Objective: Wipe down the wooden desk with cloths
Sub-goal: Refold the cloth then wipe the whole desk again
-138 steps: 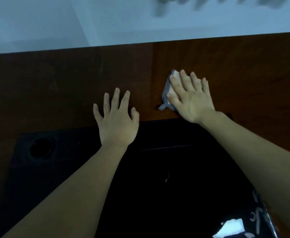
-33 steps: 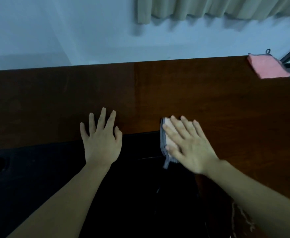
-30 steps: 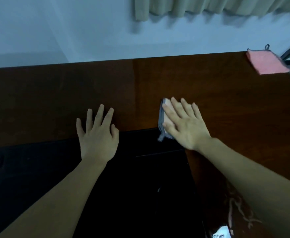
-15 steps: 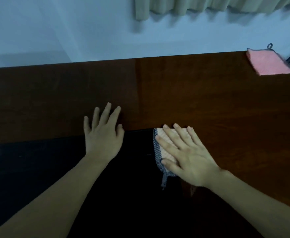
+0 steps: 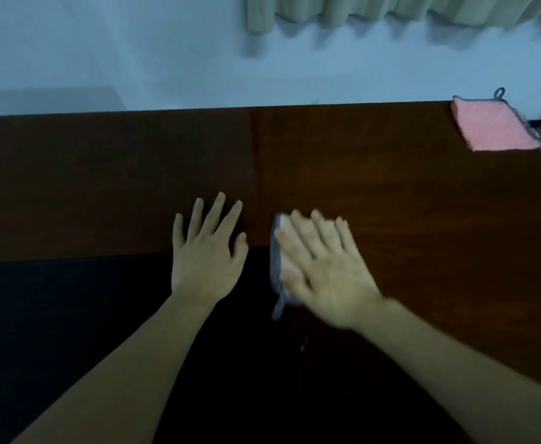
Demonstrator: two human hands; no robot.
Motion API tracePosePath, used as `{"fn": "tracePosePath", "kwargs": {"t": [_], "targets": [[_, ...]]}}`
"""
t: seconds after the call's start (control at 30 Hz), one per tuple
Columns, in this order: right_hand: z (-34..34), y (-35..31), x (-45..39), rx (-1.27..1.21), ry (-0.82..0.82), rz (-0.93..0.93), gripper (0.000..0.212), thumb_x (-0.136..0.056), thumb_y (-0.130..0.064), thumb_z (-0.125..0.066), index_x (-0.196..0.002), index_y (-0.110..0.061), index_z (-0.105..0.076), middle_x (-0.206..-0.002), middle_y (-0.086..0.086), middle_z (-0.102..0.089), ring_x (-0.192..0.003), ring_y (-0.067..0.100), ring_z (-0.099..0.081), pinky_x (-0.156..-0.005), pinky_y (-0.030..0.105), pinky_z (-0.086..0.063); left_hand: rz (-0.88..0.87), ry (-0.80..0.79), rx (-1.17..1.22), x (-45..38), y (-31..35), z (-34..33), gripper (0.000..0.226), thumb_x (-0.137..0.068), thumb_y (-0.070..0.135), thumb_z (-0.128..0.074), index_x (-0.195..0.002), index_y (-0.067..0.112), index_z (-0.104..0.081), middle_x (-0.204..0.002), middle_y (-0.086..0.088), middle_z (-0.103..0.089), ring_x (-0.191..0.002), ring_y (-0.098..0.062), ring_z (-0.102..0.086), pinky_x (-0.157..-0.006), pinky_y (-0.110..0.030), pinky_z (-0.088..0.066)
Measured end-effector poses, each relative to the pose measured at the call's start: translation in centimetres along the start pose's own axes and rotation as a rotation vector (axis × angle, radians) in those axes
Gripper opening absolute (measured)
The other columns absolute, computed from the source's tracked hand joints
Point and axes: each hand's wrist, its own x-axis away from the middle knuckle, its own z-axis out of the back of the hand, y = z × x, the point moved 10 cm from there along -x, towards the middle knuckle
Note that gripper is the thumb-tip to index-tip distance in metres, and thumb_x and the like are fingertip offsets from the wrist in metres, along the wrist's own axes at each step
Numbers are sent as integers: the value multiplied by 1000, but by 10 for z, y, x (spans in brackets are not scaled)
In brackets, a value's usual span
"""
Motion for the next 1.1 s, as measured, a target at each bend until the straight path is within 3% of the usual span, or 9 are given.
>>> {"fn": "tracePosePath", "kwargs": {"t": [0.1, 0.2, 0.37, 0.53, 0.67, 0.8, 0.9, 1.0, 1.1], "targets": [[-15, -16, 38, -20, -49, 176, 67, -102, -64, -22, -161, -36, -13, -170, 2, -8, -156, 31, -6, -124, 56, -4, -4, 51, 11, 2, 2, 3, 59, -104, 48, -27, -161, 39, -14, -170, 10, -1, -157, -21, 6, -126, -50, 3], [-15, -4, 32, -11, -61, 246, 67, -102, -65, -22, -162, -38, -11, -170, 0, -4, -156, 28, 0, -122, 53, 3, 0, 46, 21, 2, 1, 3, 59, -104, 48, -29, -161, 40, -15, -170, 11, -2, -157, -19, 6, -126, -48, 4], [14, 68, -45, 17, -9, -24, 74, -89, -68, 6, -158, -41, 12, -170, -2, 12, -156, 28, 12, -124, 51, 9, 4, 68, 28, 4, -1, 3, 58, -104, 49, -29, -160, 40, -17, -169, 13, -3, -156, -15, 7, -127, -45, 5], [21, 91, -69, -29, -14, -150, 69, -98, -64, -1, -160, -38, 10, -170, 0, 15, -155, 28, 16, -123, 52, 12, -6, 103, 38, 5, 0, 3, 58, -103, 52, -22, -160, 40, -21, -169, 14, -7, -156, -14, 5, -127, -44, 5], [10, 47, -16, -21, -18, -19, 68, -97, -62, 0, -159, -37, 10, -170, 2, 9, -156, 33, 9, -124, 57, 6, -7, 93, 50, 3, 0, 4, 61, -100, 55, -21, -159, 41, -21, -169, 14, -7, -156, -14, 5, -126, -44, 5], [-14, 12, 41, -37, -51, 196, 66, -102, -65, -17, -161, -38, -9, -170, 1, -7, -156, 30, -6, -123, 55, -5, -2, 96, 54, 4, -2, 4, 63, -99, 56, -19, -159, 41, -22, -168, 14, -8, -156, -14, 4, -126, -43, 5], [-18, 19, 39, -17, -69, 225, 67, -101, -68, -19, -161, -41, -2, -169, -4, 2, -156, 26, 3, -122, 51, 5, -7, 88, 48, 4, -1, 3, 67, -95, 59, -15, -159, 40, -23, -168, 14, -8, -157, -15, 4, -126, -44, 5], [-2, 40, 2, -8, -20, 128, 67, -99, -68, -9, -157, -43, 12, -169, -6, 13, -156, 24, 13, -122, 48, 15, -1, 73, 50, 3, -2, 3, 66, -95, 58, -16, -159, 41, -21, -169, 15, -6, -156, -15, 5, -127, -45, 4], [14, 73, -47, 7, 2, -41, 69, -96, -68, 0, -157, -42, 15, -169, -4, 16, -155, 26, 16, -124, 52, 10, -8, 88, 36, 3, -2, 2, 60, -101, 53, -20, -160, 41, -20, -169, 14, -6, -157, -15, 5, -127, -45, 4]]}}
